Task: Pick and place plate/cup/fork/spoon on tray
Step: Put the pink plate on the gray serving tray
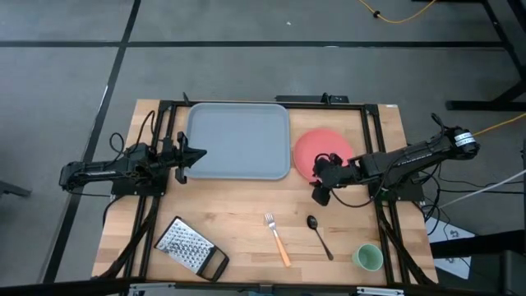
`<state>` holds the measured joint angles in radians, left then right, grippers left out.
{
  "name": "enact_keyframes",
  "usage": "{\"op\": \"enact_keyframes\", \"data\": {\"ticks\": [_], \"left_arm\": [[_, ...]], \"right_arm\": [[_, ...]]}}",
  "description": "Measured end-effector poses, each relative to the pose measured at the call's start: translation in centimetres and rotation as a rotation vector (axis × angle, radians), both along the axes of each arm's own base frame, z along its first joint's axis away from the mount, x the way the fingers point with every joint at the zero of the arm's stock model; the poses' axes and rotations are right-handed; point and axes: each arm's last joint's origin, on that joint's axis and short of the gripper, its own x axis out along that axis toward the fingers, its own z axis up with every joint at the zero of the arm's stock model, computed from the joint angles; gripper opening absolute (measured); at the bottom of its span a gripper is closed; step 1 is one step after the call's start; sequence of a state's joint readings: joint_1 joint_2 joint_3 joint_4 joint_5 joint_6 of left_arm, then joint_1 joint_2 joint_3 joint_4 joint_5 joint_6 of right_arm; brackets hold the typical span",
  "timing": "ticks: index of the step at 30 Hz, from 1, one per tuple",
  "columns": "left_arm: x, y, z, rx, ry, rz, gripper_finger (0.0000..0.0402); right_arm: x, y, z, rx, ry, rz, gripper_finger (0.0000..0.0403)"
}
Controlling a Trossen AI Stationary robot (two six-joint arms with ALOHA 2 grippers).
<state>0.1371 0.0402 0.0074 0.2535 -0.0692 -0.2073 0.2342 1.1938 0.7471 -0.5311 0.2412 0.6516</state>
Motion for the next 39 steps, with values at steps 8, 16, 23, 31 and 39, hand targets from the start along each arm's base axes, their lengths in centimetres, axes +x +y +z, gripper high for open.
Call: {"op": "enact_keyframes", "data": {"ticks": [8, 16, 23, 31, 39], "left_arm": [[0.0, 0.0, 0.0, 0.000, 0.000, 0.000, 0.0000], [0.0, 0.0, 0.0, 0.000, 0.000, 0.000, 0.0000], [0.0, 0.0, 0.0, 0.000, 0.000, 0.000, 0.0000], [0.0, 0.0, 0.0, 0.000, 0.002, 0.000, 0.0000], [0.0, 0.0, -0.1, -0.001, 0.006, 0.000, 0.0000]], "right_arm": [[-0.2, 2.5, -0.3, 0.076, 0.013, 0.117, 0.0165], [0.2, 3.6, -4.0, -0.280, 0.206, 0.186, 0.0165], [0.3, 3.4, -5.9, -0.402, 0.315, 0.150, 0.0165], [0.6, 3.4, -7.3, -0.452, 0.371, 0.150, 0.0165], [1.3, 2.3, -9.1, -0.525, 0.451, 0.099, 0.0165]]}}
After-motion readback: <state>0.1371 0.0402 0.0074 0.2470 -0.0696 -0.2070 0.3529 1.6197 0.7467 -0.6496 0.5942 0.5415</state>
